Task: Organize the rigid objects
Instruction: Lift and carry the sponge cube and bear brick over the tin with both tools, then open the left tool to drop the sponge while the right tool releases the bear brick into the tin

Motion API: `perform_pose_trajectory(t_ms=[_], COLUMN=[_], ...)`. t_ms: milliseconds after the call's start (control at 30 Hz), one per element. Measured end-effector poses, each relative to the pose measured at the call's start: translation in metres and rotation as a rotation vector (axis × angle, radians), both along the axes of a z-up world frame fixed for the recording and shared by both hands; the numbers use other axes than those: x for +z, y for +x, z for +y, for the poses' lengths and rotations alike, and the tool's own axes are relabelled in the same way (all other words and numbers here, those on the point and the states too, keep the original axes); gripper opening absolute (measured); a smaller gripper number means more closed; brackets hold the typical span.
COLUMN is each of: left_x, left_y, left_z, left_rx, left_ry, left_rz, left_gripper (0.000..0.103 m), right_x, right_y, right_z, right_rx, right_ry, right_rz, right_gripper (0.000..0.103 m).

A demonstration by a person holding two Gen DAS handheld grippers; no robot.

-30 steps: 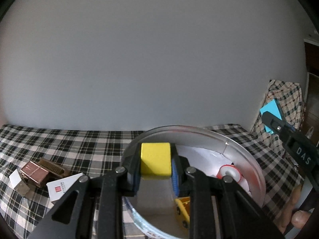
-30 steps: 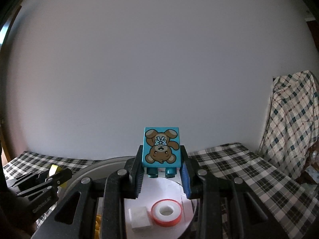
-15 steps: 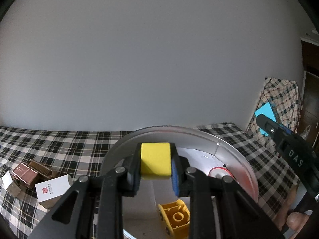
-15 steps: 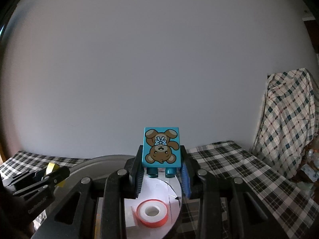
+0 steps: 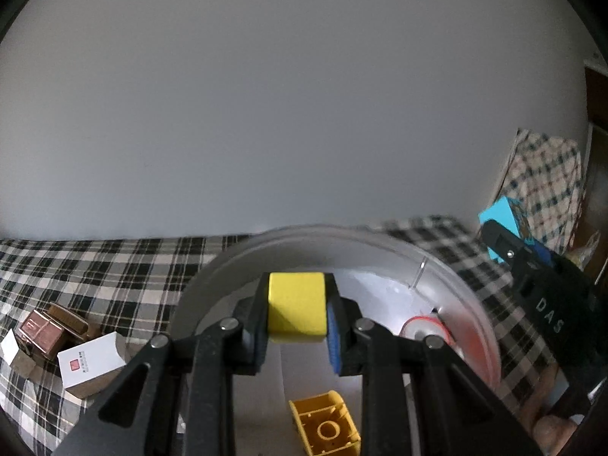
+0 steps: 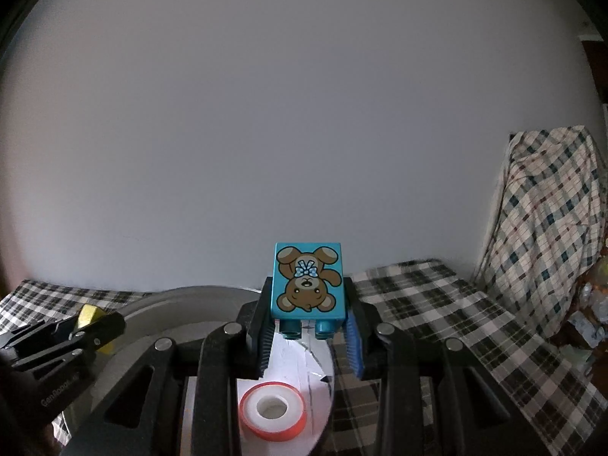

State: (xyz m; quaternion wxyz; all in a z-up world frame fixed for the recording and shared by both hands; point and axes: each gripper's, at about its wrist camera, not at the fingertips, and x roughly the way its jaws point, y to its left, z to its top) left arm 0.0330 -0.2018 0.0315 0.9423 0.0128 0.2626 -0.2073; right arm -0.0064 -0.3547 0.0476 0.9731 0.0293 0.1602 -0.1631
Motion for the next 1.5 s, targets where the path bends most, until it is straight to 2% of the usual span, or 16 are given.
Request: perform_pose_trajectory(t_ms=[133,400,767,833,867,900,933,1000,1033,1067,1100,1133,1267,1500], left_x=[-0.007,-0.008,-0.009,-0.009,-0.009,-0.008,-0.006,-0.003,-0.001,0.001,0.003,0.005,0.005,0.0], left_y=[0.003,0.009,0.015,0.016,0.016,0.016,0.014,0.012,0.011,0.009,0.007,0.005,-0.008,-0.022], left_z=[-0.015,-0.027,-0.039,-0.038,-0.038,-0.036,-0.033,-0.026,-0.022,-0.017,-0.014,-0.011,-0.001,0.022], left_rx=[-0.007,0.013,0.026,0.03,0.036,0.044,0.076,0.11,0.126,0.146,0.158,0.157,0.151,0.194], left_ry=[0.066,0.14,0.182,0.178,0.182,0.179,0.174,0.152,0.14,0.123,0.107,0.098,0.088,0.113], left_rz=[0.035,0.061,0.095,0.099,0.107,0.108,0.089,0.063,0.057,0.046,0.037,0.03,-0.005,-0.097], left_gripper=[0.023,0.023,0.023,0.03,0.052,0.068,0.074,0.096,0.101,0.102,0.103,0.103,0.103,0.103], right_x=[-0.01,-0.022,-0.031,-0.033,-0.034,-0.034,-0.034,-0.032,-0.03,-0.028,-0.025,-0.023,-0.016,-0.016], right_y=[0.015,0.028,0.038,0.04,0.04,0.041,0.041,0.037,0.034,0.031,0.026,0.021,0.005,0.0], right_z=[0.001,-0.004,-0.013,-0.012,-0.009,-0.007,-0.005,-0.006,-0.007,-0.011,-0.016,-0.021,-0.032,-0.031], right_rx=[0.018,0.033,0.048,0.072,0.074,0.079,0.078,0.034,0.023,0.007,-0.009,-0.02,-0.03,-0.059], right_ry=[0.014,0.064,0.127,0.141,0.139,0.135,0.124,0.097,0.099,0.111,0.133,0.16,0.228,0.213], right_rz=[0.076,0.151,0.2,0.209,0.213,0.218,0.218,0.196,0.184,0.162,0.131,0.095,-0.003,-0.029], right_gripper=[0.034,0.034,0.034,0.034,0.036,0.039,0.044,0.048,0.054,0.065,0.072,0.086,0.088,0.088])
